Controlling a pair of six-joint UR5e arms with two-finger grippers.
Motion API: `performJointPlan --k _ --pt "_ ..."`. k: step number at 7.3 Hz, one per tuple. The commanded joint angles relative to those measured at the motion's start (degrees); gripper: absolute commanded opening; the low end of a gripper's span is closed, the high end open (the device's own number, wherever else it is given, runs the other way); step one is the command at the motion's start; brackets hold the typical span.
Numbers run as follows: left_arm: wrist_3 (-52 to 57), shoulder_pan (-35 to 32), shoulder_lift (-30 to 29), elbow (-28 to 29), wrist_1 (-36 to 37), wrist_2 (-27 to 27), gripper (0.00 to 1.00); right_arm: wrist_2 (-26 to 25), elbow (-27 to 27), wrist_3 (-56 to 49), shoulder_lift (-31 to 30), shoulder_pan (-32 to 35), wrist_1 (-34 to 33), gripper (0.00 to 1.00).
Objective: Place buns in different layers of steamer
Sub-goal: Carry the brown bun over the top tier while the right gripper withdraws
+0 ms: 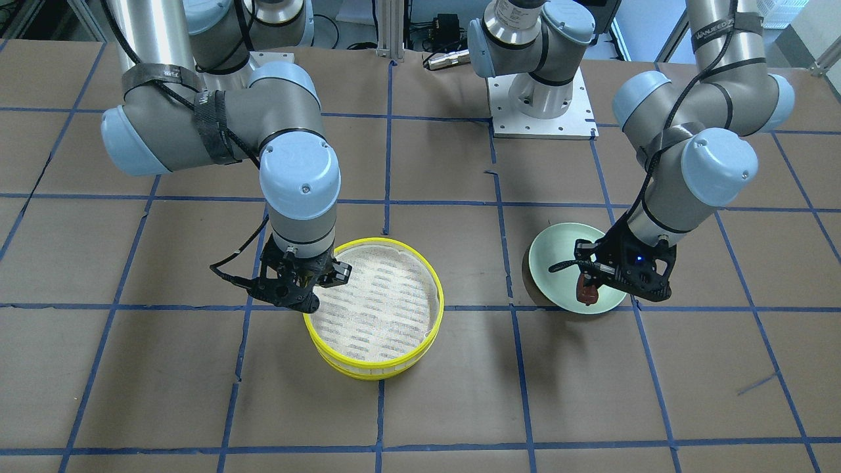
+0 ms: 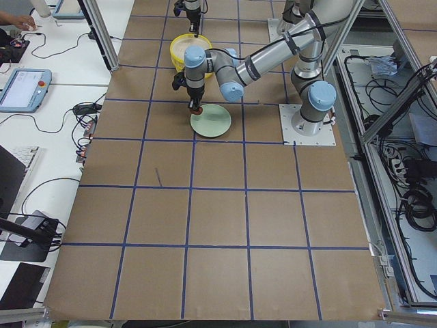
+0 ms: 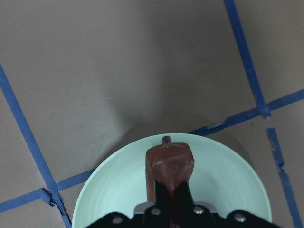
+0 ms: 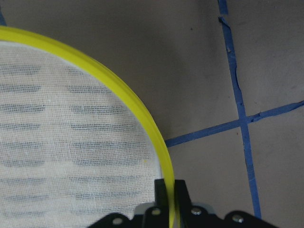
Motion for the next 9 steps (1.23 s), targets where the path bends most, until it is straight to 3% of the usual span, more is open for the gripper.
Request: performJointPlan --k 1,3,4,5,7,8,9 --pt "-11.2 -7.8 1.5 4.0 -4.1 -0.8 0.0 -0.3 0.3 -0.4 -0.2 -0.1 0.5 0.04" --pt "-23.6 -16.0 4.1 4.2 -3.5 -1.5 0.0 -0.3 0.4 -0.5 -0.2 -0.1 0.6 0.04" --pt "-27.9 -18.8 5.2 5.6 -3.0 -5.4 0.01 -0.3 0.5 -0.5 -0.2 -0.1 0.6 0.05" --pt "-29.1 -20.6 5.7 8.5 -3.4 -5.9 0.01 -0.3 0.6 -0.7 -0.2 -0.1 0.6 0.14" --pt "-26.9 -21.2 6.3 10.0 -4.0 -7.0 0.01 -0.7 0.6 -0.8 -0.1 -0.1 0.6 0.93" --pt "-26.4 -21.2 6.5 10.2 -3.3 -11.8 0.01 -0.6 0.5 -1.0 -0.2 -0.2 1.0 1.0" --pt "-26.1 -20.5 6.5 9.9 -2.3 -15.1 0.01 -0.2 0.3 -3.1 -1.9 -1.5 1.0 1.0"
